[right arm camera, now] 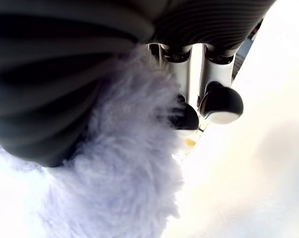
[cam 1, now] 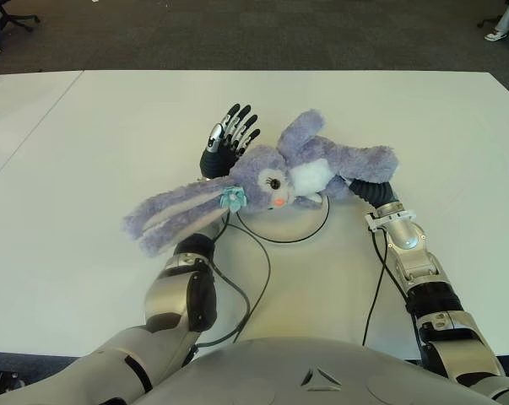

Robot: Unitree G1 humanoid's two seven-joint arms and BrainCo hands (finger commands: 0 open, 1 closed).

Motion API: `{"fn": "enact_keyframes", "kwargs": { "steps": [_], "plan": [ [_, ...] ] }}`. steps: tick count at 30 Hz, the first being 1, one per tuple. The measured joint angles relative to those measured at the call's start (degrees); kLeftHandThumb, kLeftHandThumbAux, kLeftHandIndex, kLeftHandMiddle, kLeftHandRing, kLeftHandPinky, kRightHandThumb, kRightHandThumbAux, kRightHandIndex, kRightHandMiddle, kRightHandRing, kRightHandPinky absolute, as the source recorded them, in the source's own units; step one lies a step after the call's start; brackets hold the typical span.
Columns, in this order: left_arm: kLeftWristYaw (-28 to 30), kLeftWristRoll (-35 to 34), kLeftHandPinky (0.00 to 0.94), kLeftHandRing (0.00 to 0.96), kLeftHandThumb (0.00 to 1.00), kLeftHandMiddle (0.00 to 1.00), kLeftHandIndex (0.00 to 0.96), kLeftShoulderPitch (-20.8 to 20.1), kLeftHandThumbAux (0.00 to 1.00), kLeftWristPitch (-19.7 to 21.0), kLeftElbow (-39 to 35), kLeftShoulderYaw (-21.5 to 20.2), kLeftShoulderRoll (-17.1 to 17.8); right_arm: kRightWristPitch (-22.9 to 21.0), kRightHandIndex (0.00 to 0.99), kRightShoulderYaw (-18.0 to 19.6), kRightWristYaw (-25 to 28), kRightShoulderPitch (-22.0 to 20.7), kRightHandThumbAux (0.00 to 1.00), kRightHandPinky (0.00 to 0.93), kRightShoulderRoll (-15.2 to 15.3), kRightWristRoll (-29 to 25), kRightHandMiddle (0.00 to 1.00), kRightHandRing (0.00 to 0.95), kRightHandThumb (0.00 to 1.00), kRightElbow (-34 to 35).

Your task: Put the doll into the plate.

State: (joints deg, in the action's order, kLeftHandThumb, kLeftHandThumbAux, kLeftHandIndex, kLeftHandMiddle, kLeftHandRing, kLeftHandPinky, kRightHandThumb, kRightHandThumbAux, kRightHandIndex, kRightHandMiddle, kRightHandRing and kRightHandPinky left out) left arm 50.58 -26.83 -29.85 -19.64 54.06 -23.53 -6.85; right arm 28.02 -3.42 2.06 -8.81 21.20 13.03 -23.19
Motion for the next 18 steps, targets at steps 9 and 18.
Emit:
{"fn": "enact_keyframes", "kwargs": {
  "steps": [9,18],
  "plan": [
    [-2.0,2.3,0.0,0.0,0.132,0.0,0.0,0.3,0.391,-0.8,0.1,1.1,0.0,0.0,0.441,-0.1,-0.5,0.0,0.71,0.859,0.1,0.3,0.844,0.852,0.713,0.0],
    [-2.3,3.8,0.0,0.0,0.097,0.0,0.0,0.8,0.334,-2.0,0.1,2.1,-0.1,0.0,0.21,-0.3,-0.8,0.0,0.614,0.45,0.3,0.3,0.358,0.405,0.261,-0.2]
  ]
}}
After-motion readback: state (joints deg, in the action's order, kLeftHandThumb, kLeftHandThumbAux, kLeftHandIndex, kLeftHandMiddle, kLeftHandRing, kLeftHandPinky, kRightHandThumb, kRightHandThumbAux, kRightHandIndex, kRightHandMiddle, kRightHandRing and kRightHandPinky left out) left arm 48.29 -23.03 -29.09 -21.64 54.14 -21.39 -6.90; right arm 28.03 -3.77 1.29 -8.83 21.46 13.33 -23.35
